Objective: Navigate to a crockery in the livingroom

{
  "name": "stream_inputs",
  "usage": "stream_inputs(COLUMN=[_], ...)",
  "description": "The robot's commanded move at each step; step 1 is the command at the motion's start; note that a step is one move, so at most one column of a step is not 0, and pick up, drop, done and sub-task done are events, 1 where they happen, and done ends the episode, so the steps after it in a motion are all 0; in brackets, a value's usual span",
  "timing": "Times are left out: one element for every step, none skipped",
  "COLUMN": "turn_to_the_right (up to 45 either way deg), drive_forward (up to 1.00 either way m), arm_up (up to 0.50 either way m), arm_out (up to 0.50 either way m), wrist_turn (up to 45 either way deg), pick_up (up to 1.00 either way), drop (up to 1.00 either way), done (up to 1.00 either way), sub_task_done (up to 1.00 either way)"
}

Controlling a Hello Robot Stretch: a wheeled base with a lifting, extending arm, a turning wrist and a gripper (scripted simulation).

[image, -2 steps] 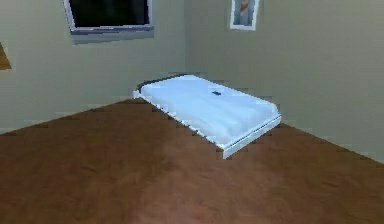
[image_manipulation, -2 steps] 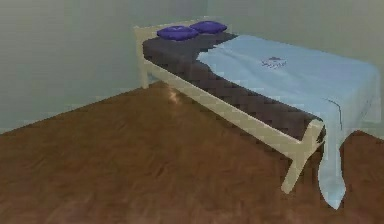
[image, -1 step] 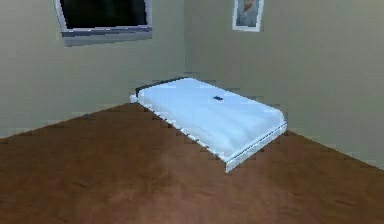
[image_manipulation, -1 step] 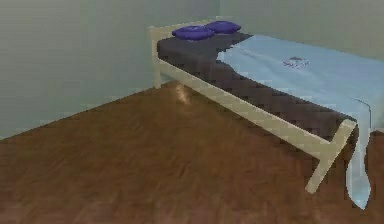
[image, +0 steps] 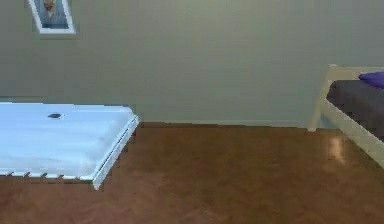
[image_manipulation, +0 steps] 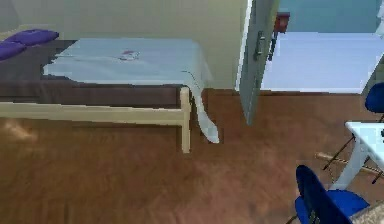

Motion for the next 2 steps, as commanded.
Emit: stream_inputs(turn_to_the_right=[36.0, 0.0], drive_forward=[0.0, 0.2], arm_up=[0.0, 0.0], arm_out=[0.0, 0.0], wrist_turn=[0.0, 0.0], pick_up=[0.0, 0.0], drop=[0.0, 0.0], done=[0.0, 0.0], sub_task_done=[0.0, 0.0])
